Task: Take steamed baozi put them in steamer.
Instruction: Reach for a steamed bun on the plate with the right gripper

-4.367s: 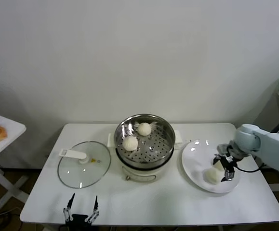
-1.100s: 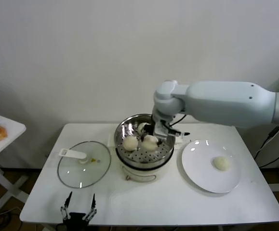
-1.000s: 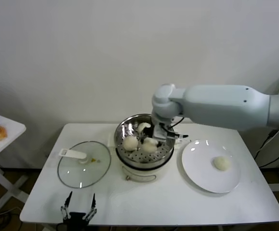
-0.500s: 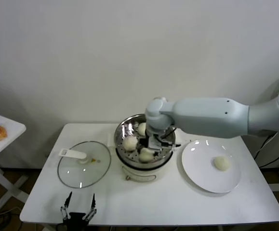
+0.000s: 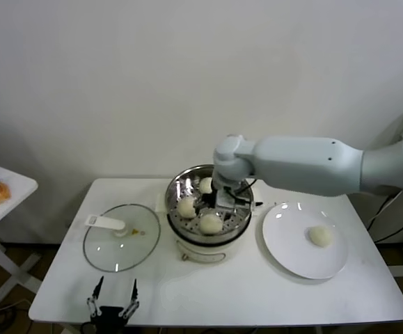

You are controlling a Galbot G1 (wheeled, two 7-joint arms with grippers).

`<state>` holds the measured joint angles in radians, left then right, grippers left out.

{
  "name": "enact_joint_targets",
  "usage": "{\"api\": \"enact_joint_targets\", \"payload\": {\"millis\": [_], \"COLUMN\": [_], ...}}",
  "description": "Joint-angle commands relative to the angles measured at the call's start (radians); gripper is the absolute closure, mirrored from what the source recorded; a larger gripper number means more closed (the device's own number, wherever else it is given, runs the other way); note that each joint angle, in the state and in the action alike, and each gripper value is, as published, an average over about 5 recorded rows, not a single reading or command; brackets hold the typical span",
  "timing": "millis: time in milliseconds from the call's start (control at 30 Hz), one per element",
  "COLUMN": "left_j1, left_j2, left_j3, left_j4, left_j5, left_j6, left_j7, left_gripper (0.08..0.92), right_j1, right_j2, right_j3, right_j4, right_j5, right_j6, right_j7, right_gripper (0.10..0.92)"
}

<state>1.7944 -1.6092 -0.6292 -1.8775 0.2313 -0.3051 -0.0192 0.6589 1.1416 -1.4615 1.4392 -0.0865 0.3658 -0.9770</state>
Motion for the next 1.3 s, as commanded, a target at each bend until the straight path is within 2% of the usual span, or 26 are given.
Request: {"api": "enact_joint_targets", "payload": {"millis": [33,233,467,800,1133,1300], "left_j1": [0.001,0.005,0.004,0.015,0.019,0.023], "left_j2": [-0.015,-0.012,-0.011,-0.009,-0.023,-0.029], "left_j3": [0.002,0.003,0.013,0.012,0.011,0.006], "left_j4": [-0.004,-0.008,-0.014,-0.018,-0.005,-0.003], "left_j5": [0.001,-0.001,-0.001,0.004,0.021,0.025], "left_j6": [0.002,0.001,0.003,0.004,0.001,0.0], "left_j7": [0.002,0.002,0.002,0.003,0.002,0.0], "left_gripper": [0.177,0.177,0.177,0.177,0.177,0.177], "right_j1": [0.183,0.308,0.25,-0.026,-0.255,-0.381], "right_j2": [-0.103,-0.22,-0.398,-0.568,-0.566,-0.533], "right_j3": [-0.104,-0.304,-0.353,-0.165,0.028,0.145], "right_j4": [-0.011,-0.017,-0.018,-0.102,-0.19,-0.283], "right_j5": [0.228,0.422,0.458,0.305,0.156,0.066], "right_j6": [0.0,-0.187,-0.374,-0.457,-0.471,-0.479], "right_j7": [-0.092,-0.131,-0.104,-0.098,-0.08,-0.057], "right_gripper": [0.203,0.203,0.203,0.203,0.203,0.203]}}
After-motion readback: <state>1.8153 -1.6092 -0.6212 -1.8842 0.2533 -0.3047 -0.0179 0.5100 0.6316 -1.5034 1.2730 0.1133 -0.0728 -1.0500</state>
